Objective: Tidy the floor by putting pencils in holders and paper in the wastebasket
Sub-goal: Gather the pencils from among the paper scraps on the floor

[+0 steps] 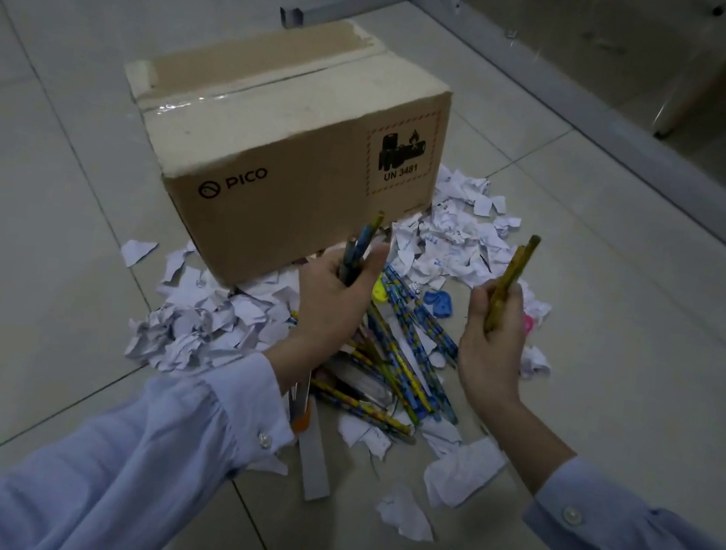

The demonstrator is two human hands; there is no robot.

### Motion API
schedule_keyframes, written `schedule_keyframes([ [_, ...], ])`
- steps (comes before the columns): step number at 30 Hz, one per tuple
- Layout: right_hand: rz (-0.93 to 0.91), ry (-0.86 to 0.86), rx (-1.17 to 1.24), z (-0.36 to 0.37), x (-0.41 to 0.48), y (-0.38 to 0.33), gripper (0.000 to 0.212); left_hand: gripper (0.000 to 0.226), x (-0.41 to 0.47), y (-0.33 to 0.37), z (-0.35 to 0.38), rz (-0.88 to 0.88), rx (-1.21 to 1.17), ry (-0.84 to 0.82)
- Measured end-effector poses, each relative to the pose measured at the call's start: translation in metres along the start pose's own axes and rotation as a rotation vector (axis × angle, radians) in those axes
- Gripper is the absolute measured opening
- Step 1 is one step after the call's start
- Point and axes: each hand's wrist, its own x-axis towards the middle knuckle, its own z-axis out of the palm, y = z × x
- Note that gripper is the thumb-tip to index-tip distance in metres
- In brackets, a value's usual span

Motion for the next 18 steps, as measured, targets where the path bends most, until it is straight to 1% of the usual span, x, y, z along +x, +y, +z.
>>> schedule_keyframes([
  [2, 0.071, -0.028, -0.037, -0.001, -0.001, 0.015, 0.015, 0.056, -0.003, -0.01, -0.001, -0.033, 0.051, -0.016],
  [5, 0.17, -0.043, -0.017, -0.002, -0.001, 0.028, 0.023, 0.056, -0.006, -0.02, -0.003, -0.077, 0.102, -0.038],
  [8, 0.202, -0.049, 0.014, -0.002, 0.003, 0.024, 0.021, 0.054, -0.001, -0.017, -0.002, -0.168, 0.035, -0.02],
  [10, 0.199, -0.083, 0.007, -0.002, 0.008, 0.016, 0.022, 0.051, 0.006, -0.012, -0.002, -0.248, -0.033, 0.006],
  [13, 0.22, -0.229, -0.09, -0.001, 0.015, 0.002, 0.023, 0.043, 0.013, -0.005, -0.001, -0.358, -0.126, -0.041],
  [15, 0.322, -0.364, -0.076, 0.001, 0.019, -0.005, 0.02, 0.041, 0.015, 0.0, 0.001, -0.413, -0.112, -0.088],
  [17, 0.445, -0.478, -0.001, 0.003, 0.02, -0.014, 0.017, 0.052, 0.015, 0.005, 0.003, -0.477, -0.111, -0.112],
  [18, 0.477, -0.514, 0.044, 0.004, 0.02, -0.018, 0.017, 0.056, 0.015, 0.006, 0.003, -0.505, -0.121, -0.137],
])
